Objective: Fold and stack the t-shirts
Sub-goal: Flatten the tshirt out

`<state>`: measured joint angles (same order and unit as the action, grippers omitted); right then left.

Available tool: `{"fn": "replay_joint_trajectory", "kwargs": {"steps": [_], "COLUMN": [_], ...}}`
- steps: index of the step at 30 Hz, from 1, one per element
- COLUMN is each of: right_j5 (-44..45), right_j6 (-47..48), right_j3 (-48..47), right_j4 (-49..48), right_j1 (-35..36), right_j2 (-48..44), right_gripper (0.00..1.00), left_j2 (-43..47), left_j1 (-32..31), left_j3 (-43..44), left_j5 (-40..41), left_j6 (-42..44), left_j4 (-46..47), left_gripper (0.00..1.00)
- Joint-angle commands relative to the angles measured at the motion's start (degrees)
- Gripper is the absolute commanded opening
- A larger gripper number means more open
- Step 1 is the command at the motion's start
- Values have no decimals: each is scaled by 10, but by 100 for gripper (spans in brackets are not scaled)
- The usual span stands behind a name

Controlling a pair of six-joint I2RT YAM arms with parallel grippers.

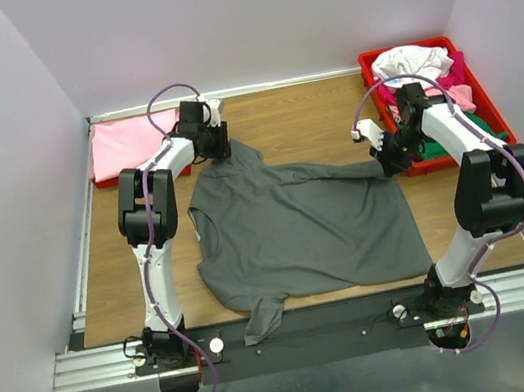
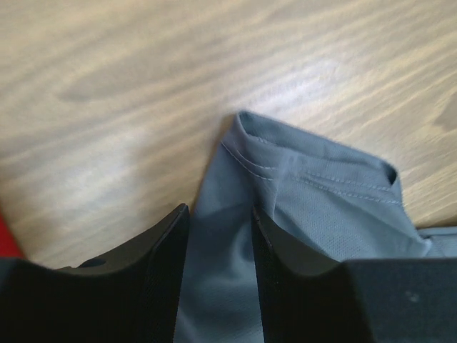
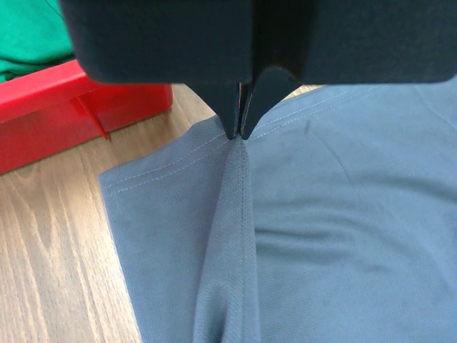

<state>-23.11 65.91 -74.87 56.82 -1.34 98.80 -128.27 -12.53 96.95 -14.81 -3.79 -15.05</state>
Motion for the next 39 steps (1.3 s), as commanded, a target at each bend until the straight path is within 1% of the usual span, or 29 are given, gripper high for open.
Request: {"fn": "replay_joint_trajectory", "kwargs": {"steps": [1,3,6,7,9,10,11,12,16,21,23,28,30,31,33,34,36,37,39], "right_j5": [-26,-30,-35,-35,-35,-34,-35,-35,-35,-36,-40,-41,-40,-37,-37,-38,-38,-40,-40], "right_j6": [-9,-10,-11,-11,-11,-11,-12,-13,-16,-18,-19,-20,-19,-19,-19,-19,-20,-20,-20], "right_j3": [7,10,14,15,17,17,17,17,18,20,21,22,23,23,22,21,20,19,19], "right_j4": [2,3,2,2,3,3,3,3,3,3,3,3,3,3,3,4,4,3,4], "right_j1": [-3,-3,-3,-3,-3,-4,-3,-3,-3,-3,-3,-3,-3,-3,-3,-3,-3,-3,-3], "right_j2": [-15,-16,-21,-22,-27,-29,-30,-33,-38,-41,-41,-35,-35,-35,-35,-34,-34,-33,-31], "right_gripper": [0,0,0,1,0,1,0,0,0,0,0,0,1,0,1,0,0,0,0], "left_j2": [0,-1,-7,-9,-15,-14,-5,4,74,149,167,202,205,202,176,168,149,145,141], "left_j1": [1,-1,-9,-13,-20,-21,-22,-22,-21,-21,-21,-21,-19,-17,-16,-16,-15,-15,-14], "left_j3": [-1,1,11,22,32,31,29,25,-43,-94,-126,-167,-169,-158,-138,-128,-121,-121,-123], "left_j5": [43,50,62,67,81,86,92,101,166,195,190,162,153,129,102,79,61,61,84], "left_j6": [12,9,8,12,13,13,12,7,-6,-17,-22,-21,-19,-17,-13,-11,-10,-10,-13], "left_j4": [-24,-26,-42,-51,-70,-72,-74,-70,-32,-23,-13,25,31,26,-7,-15,-31,-33,-32], "left_gripper": [47,45,35,28,21,10,4,0,0,0,0,0,0,0,1,9,17,26,35]}}
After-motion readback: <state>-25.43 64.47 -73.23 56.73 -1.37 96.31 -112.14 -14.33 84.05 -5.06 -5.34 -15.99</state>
